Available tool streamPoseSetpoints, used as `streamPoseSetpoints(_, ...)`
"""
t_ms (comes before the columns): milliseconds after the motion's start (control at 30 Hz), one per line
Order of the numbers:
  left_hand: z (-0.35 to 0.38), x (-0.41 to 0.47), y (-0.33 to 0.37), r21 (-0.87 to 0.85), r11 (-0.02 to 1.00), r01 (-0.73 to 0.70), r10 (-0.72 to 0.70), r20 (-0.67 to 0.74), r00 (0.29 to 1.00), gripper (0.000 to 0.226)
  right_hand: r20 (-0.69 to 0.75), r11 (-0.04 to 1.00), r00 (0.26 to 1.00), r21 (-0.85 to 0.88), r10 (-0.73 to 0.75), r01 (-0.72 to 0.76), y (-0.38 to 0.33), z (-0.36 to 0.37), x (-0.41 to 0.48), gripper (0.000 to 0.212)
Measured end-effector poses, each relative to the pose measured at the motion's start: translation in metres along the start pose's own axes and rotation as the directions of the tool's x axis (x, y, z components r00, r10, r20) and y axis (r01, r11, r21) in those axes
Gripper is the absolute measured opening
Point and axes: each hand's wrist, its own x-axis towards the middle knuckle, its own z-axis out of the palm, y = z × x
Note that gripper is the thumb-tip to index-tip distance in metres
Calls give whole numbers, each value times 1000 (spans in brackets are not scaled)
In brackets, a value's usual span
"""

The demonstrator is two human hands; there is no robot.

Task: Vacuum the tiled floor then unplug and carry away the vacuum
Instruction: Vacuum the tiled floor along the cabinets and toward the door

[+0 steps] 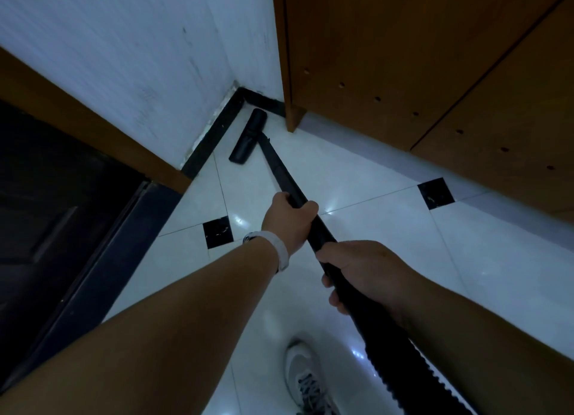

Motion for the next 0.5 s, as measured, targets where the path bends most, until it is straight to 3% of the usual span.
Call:
streamPoseSetpoints(100, 13, -13, -2, -28, 1000, 9, -8, 11, 1000, 56, 5, 1000, 1000, -11, -4, 4, 9, -11, -9, 18)
streamPoseSetpoints(500, 69, -68, -8, -72, 997, 40, -37, 51, 998, 53, -17, 996, 1000, -84, 3, -4, 45, -68, -48, 17)
